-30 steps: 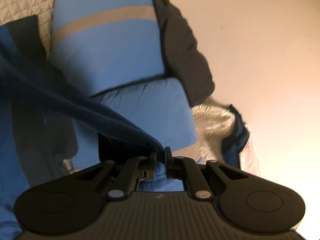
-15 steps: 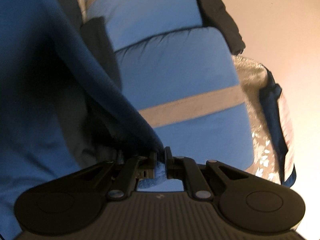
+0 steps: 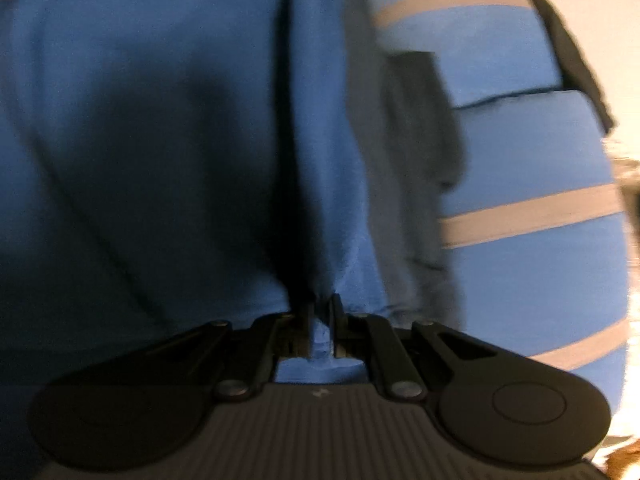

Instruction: Fold clothes

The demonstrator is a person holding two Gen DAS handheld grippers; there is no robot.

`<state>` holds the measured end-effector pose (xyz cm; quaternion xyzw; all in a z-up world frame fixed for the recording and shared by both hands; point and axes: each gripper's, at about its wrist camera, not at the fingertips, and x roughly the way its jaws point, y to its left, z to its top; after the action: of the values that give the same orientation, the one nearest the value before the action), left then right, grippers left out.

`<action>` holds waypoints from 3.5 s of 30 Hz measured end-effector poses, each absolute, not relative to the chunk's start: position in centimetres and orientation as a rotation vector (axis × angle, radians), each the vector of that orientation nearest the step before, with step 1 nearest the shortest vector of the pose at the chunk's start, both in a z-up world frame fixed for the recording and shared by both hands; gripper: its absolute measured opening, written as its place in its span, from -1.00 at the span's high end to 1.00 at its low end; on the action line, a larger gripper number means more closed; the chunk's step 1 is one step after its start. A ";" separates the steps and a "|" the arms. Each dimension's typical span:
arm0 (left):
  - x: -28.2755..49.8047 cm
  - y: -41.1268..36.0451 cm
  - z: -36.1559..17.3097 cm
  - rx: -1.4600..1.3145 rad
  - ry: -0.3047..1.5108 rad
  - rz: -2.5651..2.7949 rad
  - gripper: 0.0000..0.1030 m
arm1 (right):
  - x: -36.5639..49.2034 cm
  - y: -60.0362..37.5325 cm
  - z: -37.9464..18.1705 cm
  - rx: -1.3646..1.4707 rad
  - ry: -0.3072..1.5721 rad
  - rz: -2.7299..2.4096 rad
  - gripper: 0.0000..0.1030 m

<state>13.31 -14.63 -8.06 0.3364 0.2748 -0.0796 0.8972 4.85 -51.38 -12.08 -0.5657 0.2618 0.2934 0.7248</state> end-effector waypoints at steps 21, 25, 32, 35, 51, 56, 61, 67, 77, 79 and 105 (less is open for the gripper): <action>11.5 -16.3 -12.0 1.109 0.481 -0.212 0.79 | 2.0 -52.4 -11.5 -1.084 0.792 0.781 0.88; 11.8 -16.2 -12.4 1.059 0.518 -0.194 0.79 | 1.9 -52.8 -10.7 -0.998 0.813 0.782 0.32; 11.6 -15.8 -12.5 0.981 0.541 -0.185 0.79 | 3.5 -57.4 -6.9 -0.648 0.853 0.767 -0.40; 11.6 -15.8 -12.6 0.967 0.550 -0.181 0.79 | 5.7 -60.6 -5.8 -0.397 0.891 0.678 -0.38; 12.0 -15.6 -12.2 0.880 0.576 -0.158 0.69 | 14.2 -67.3 -13.0 0.501 1.082 0.508 -0.38; 12.1 -15.6 -12.4 0.872 0.569 -0.144 0.61 | 14.7 -67.7 -14.2 0.567 1.077 0.470 -0.37; 12.1 -15.8 -12.5 0.869 0.563 -0.131 0.61 | 14.7 -67.3 -14.6 0.596 1.064 0.432 -0.02; 11.5 -16.1 -12.1 0.886 0.527 -0.114 0.48 | 14.2 -66.6 -13.4 0.543 1.046 0.407 0.74; 11.4 -16.0 -11.7 0.865 0.496 -0.104 -0.03 | 13.5 -67.2 -10.7 0.435 1.044 0.366 0.75; 11.5 -15.7 -11.8 0.848 0.505 -0.097 -0.10 | 13.4 -67.0 -11.1 0.432 1.056 0.361 0.75; 17.9 -3.1 -11.7 -0.572 0.800 -0.264 -0.18 | 10.0 -62.8 -3.3 -0.081 0.858 0.256 -0.60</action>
<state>17.93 -3.11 -11.70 -0.2740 0.3831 -0.1264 0.8730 10.00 -62.82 -3.32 -0.0392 0.4147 0.1237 0.9007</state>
